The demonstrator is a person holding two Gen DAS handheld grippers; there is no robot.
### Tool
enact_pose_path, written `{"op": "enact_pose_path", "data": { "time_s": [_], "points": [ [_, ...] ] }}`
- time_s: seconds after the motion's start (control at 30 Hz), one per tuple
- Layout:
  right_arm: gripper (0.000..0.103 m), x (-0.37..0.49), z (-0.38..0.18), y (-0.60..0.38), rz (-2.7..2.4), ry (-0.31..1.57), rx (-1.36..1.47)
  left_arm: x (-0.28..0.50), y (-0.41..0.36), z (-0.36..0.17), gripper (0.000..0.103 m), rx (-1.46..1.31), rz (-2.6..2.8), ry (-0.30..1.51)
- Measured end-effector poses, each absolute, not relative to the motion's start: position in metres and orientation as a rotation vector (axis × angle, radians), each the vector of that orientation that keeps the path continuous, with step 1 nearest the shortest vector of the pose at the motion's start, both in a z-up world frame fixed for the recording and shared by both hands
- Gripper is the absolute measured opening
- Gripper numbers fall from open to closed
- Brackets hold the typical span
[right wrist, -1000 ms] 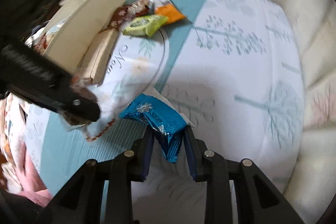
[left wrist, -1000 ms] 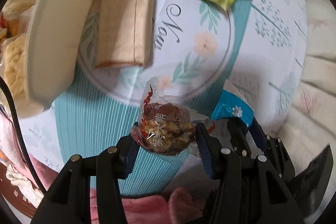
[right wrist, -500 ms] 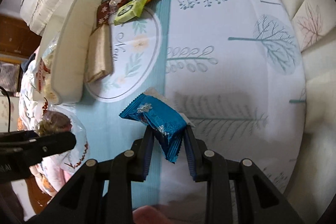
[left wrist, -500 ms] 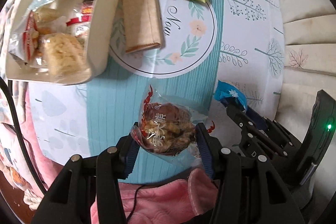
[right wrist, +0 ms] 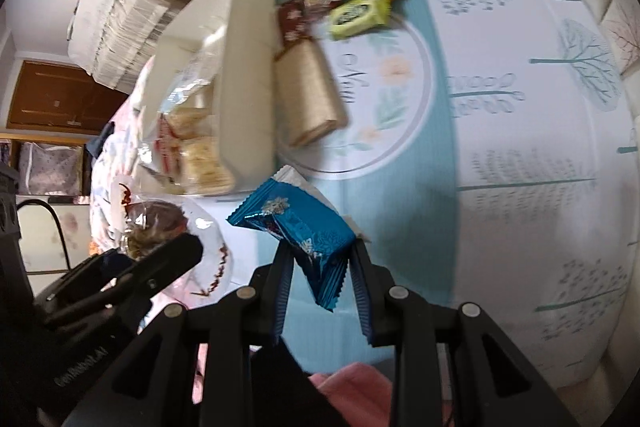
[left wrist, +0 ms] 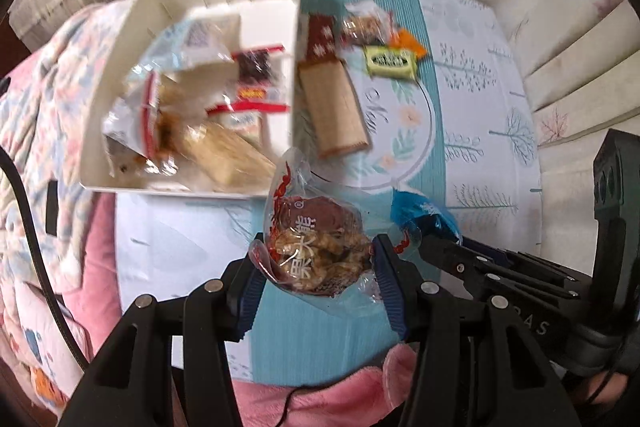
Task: Organize snacks
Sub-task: 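Carry both snacks over the white tray and release them inside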
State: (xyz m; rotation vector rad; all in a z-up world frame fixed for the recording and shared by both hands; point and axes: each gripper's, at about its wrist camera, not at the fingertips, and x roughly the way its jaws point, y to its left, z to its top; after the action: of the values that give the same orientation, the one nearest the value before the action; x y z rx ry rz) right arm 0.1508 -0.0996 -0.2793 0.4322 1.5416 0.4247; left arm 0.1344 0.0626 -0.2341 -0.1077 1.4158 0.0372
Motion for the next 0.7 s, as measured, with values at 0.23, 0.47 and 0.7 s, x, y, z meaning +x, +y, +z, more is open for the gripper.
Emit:
{"op": "enact_pose_path", "data": {
  "time_s": [0.23,0.47,0.7],
  "points": [
    [0.029,0.148,-0.26,-0.062,0.434,1.518,0.529,0.131,0.112,-0.216,0.05,-0.077,0.024,1.311],
    [0.029,0.154,-0.25,-0.026,0.394,1.483,0.575,0.138,0.161,-0.211,0.05,-0.057,-0.017,1.227],
    [0.029,0.169,-0.249,0.006,0.342,1.436,0.649,0.153,0.197,-0.214,0.05,-0.001,-0.107,1.134]
  ]
}}
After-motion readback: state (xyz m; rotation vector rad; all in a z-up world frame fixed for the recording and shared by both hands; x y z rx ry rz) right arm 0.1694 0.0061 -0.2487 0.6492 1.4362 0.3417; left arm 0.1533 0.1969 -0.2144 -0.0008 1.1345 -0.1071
